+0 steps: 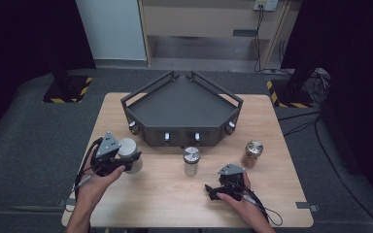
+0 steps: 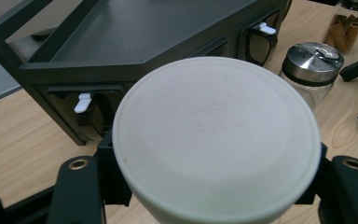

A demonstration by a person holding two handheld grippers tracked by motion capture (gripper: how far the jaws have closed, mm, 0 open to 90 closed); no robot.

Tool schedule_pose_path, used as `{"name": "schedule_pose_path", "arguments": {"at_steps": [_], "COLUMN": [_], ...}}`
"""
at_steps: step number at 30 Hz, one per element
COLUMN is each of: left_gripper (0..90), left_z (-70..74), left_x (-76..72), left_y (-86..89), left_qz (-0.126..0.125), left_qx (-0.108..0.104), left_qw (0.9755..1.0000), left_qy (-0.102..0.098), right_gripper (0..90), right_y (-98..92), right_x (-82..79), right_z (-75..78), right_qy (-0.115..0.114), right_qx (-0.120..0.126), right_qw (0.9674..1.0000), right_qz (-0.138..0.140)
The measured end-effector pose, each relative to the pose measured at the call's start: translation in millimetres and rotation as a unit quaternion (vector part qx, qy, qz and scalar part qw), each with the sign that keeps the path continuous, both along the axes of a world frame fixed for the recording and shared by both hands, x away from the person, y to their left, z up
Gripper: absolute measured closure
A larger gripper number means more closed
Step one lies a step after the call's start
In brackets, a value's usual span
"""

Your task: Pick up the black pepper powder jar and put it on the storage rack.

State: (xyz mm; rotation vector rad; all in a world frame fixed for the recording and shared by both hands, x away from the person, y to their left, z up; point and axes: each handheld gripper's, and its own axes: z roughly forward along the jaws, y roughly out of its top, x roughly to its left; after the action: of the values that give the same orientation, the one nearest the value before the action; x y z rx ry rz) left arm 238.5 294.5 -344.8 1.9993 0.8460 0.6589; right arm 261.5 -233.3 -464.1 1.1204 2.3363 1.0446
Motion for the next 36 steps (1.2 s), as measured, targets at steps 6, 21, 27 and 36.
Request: {"name": "schedule_pose_path", "arguments": {"at_steps": [6, 21, 27, 36], "left_gripper": [32.7, 32.7, 32.7, 32.7], "left_z": [3.2, 23.2, 32.0, 46.9], "left_x": [6.6, 28.5, 33.6, 41.6], "left_y": [4.4, 4.4, -1.4, -8.2], "left_qz": [-0.010, -0.053, -0.054, -0.068], "left_qx": [-0.008, -0.006, 0.003, 0.006], "left_qw": [0.9999, 0.9986, 0.9985, 0.9977], "left_qy": [0.000, 0.000, -0.002, -0.003], "right_gripper": [0.4, 0.4, 0.4, 0.4], "right_y": [0.0, 0.0, 0.0, 0.0], "right_x": [0.0, 0.0, 0.0, 0.0], "right_z": [0.0, 0.0, 0.0, 0.0], "right_qy": [0.000, 0.000, 0.000, 0.000], "right_qx": [0.000, 0.000, 0.000, 0.000], "right_qw": [1.0000, 1.0000, 1.0000, 1.0000], "right_qz": [0.000, 0.000, 0.000, 0.000]}}
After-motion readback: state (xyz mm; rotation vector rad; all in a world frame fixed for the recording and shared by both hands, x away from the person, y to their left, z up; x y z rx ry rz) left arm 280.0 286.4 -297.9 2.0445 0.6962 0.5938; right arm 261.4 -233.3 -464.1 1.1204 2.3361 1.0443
